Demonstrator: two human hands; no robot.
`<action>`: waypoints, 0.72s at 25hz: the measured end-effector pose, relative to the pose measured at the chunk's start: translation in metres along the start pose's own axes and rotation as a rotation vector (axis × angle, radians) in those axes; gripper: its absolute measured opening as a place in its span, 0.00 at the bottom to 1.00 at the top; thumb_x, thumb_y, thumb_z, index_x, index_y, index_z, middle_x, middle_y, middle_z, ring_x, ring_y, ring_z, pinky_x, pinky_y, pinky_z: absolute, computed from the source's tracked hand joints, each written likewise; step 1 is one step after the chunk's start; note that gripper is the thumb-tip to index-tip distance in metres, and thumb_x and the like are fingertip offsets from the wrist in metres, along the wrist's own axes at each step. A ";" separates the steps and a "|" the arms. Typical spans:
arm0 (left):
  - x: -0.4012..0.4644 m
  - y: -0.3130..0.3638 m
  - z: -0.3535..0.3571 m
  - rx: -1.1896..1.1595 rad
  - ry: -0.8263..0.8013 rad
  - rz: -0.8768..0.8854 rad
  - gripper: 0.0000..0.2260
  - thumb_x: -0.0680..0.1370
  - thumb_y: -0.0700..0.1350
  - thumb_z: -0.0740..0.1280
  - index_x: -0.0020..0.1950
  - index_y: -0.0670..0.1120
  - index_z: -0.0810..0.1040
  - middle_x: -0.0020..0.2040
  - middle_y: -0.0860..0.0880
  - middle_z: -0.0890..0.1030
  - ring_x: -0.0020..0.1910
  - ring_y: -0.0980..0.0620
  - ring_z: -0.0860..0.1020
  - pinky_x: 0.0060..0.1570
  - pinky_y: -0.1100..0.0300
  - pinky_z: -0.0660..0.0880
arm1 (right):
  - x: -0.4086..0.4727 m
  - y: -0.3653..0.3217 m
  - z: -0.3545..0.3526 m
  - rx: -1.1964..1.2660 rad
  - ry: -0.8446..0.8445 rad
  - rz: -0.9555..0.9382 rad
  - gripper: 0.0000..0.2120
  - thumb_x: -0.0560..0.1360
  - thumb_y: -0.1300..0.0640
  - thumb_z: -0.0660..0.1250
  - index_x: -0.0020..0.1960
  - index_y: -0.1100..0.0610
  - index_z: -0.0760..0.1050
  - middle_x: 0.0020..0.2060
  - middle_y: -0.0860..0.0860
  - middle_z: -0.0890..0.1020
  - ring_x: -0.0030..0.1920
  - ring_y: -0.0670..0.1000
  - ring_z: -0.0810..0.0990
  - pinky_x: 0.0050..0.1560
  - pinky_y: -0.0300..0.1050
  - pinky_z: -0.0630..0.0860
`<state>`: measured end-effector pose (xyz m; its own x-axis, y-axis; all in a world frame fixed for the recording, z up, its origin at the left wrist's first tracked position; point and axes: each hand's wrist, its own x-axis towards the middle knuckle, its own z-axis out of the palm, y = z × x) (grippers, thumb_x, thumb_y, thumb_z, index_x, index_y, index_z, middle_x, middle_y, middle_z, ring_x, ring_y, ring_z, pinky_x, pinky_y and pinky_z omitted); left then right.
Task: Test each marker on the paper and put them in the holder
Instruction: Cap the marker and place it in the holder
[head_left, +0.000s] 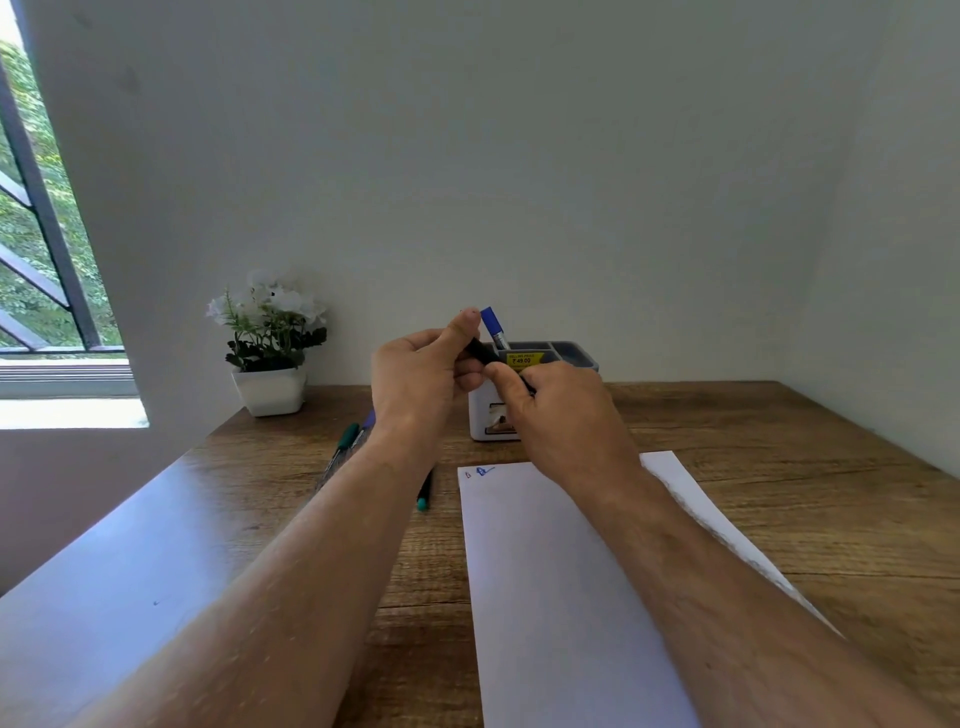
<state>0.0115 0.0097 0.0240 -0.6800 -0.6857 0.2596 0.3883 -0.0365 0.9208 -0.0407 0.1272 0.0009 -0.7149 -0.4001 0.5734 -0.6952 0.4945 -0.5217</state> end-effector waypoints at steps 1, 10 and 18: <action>0.000 0.000 0.000 -0.021 -0.017 0.002 0.13 0.71 0.52 0.76 0.44 0.42 0.85 0.34 0.46 0.83 0.29 0.54 0.79 0.32 0.64 0.78 | 0.000 0.002 -0.001 0.016 0.011 -0.007 0.24 0.77 0.35 0.54 0.47 0.52 0.81 0.38 0.47 0.82 0.38 0.46 0.81 0.37 0.41 0.80; 0.001 0.007 -0.011 -0.275 -0.096 -0.065 0.06 0.70 0.36 0.73 0.46 0.39 0.81 0.40 0.43 0.86 0.41 0.49 0.85 0.38 0.64 0.81 | 0.000 0.012 0.002 0.405 0.085 0.074 0.09 0.79 0.51 0.65 0.56 0.49 0.81 0.42 0.41 0.83 0.42 0.40 0.81 0.35 0.28 0.74; -0.003 0.003 -0.004 -0.107 -0.094 -0.164 0.04 0.78 0.36 0.67 0.49 0.39 0.81 0.41 0.42 0.86 0.37 0.50 0.83 0.39 0.60 0.81 | -0.003 0.006 -0.008 0.694 0.100 0.155 0.24 0.77 0.62 0.68 0.68 0.43 0.69 0.52 0.52 0.81 0.28 0.48 0.82 0.23 0.40 0.76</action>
<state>0.0169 0.0086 0.0245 -0.7927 -0.5933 0.1399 0.3283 -0.2221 0.9181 -0.0422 0.1379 0.0013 -0.8223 -0.2760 0.4976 -0.4969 -0.0778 -0.8643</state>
